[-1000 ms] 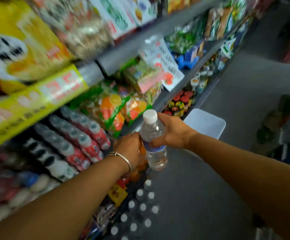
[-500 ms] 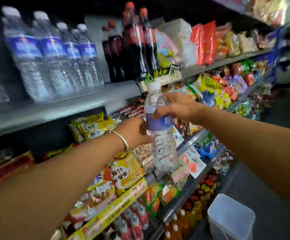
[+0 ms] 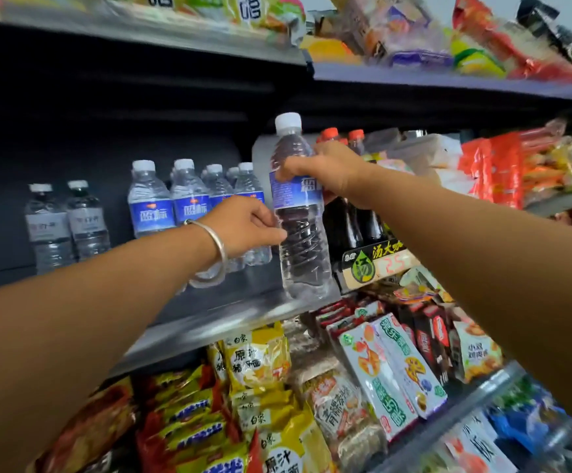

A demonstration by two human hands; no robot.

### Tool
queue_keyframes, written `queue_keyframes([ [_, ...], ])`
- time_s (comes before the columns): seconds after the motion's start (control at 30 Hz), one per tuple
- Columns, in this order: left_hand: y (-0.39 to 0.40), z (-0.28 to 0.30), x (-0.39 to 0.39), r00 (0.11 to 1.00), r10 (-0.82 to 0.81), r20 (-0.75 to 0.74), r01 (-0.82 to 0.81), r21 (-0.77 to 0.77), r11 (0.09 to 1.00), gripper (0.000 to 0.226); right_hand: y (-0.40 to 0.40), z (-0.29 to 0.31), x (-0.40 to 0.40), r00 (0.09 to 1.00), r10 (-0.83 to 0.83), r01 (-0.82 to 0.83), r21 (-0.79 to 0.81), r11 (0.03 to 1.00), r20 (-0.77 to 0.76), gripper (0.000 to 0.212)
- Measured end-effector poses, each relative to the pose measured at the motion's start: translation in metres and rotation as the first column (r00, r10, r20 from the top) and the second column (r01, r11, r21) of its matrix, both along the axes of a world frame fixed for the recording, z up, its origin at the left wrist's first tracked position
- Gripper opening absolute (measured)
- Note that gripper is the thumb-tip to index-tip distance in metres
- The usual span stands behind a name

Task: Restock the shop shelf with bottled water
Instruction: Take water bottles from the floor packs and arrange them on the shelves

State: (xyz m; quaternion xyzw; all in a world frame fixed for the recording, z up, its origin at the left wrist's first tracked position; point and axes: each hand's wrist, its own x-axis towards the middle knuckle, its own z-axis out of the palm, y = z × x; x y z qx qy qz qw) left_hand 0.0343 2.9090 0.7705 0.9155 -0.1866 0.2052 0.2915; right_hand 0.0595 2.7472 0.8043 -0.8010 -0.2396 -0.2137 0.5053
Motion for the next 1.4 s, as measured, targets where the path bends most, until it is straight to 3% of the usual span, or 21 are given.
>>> queue_keyframes([
  [0.07,0.006,0.006,0.008,0.999,0.038,0.017,-0.038,-0.017,0.999,0.013,0.009,0.007,0.016,1.000,0.015,-0.016,0.021,1.000,0.008,0.060],
  [0.2,0.022,0.007,0.031,0.990,0.129,0.052,-0.127,-0.037,0.991,0.013,0.030,0.015,0.044,0.999,0.033,-0.033,0.036,0.999,0.022,0.035],
  [0.3,0.034,0.005,0.045,0.982,0.186,0.045,-0.183,-0.064,0.981,0.018,0.046,0.018,0.064,0.999,0.039,-0.039,0.013,0.999,0.030,0.029],
  [0.6,0.050,0.002,0.073,0.955,0.293,-0.035,-0.295,-0.102,0.950,0.020,0.084,0.016,0.116,0.997,0.013,-0.007,-0.089,0.996,0.072,0.049],
  [0.73,0.049,0.000,0.081,0.947,0.313,-0.070,-0.320,-0.133,0.938,0.017,0.090,0.010,0.133,0.998,0.019,-0.012,-0.116,0.993,0.064,0.048],
  [1.03,0.047,-0.010,0.092,0.939,0.315,-0.136,-0.335,-0.169,0.927,0.016,0.093,0.003,0.144,0.994,0.090,-0.098,-0.119,0.988,-0.068,0.068],
  [1.2,0.049,-0.011,0.095,0.934,0.326,-0.145,-0.349,-0.181,0.920,0.016,0.078,0.007,0.139,0.924,0.282,-0.323,-0.137,0.936,-0.257,0.043],
  [1.4,0.050,-0.011,0.096,0.930,0.335,-0.151,-0.360,-0.182,0.915,0.016,0.091,0.003,0.147,0.941,0.244,-0.264,-0.057,0.963,-0.234,0.051],
])
